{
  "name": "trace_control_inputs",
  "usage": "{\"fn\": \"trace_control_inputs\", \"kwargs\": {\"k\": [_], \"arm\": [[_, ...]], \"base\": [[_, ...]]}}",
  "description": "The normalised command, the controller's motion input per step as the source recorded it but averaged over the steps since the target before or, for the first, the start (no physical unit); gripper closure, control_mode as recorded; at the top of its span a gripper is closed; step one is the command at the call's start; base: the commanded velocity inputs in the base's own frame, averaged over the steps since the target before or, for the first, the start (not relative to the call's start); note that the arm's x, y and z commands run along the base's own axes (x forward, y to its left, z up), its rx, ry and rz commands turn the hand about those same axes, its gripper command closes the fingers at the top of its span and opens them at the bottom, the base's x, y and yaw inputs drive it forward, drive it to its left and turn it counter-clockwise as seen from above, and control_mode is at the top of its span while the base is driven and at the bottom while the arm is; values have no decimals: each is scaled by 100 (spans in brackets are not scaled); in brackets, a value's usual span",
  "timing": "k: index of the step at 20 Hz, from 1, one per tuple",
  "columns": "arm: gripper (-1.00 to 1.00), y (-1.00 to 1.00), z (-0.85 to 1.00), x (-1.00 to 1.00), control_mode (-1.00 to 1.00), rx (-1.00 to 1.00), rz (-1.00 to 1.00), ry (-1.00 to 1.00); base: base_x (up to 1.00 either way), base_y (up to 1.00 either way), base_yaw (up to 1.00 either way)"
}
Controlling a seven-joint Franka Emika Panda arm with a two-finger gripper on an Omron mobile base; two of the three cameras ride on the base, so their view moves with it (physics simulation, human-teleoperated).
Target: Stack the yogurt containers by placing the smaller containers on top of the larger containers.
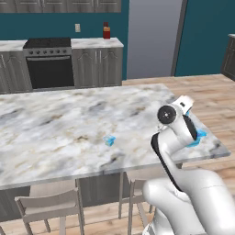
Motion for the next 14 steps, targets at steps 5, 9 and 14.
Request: {"fn": "trace_control_inputs", "kwargs": {"k": [5,9,14], "arm": [[100,-23,10,-6,-100,-5,-1,0],[100,-23,2,-10,-100,-6,0,3],[100,-12,0,-15,-100,-8,0,9]], "base": [[0,0,0],[0,0,0],[0,0,0]]}}
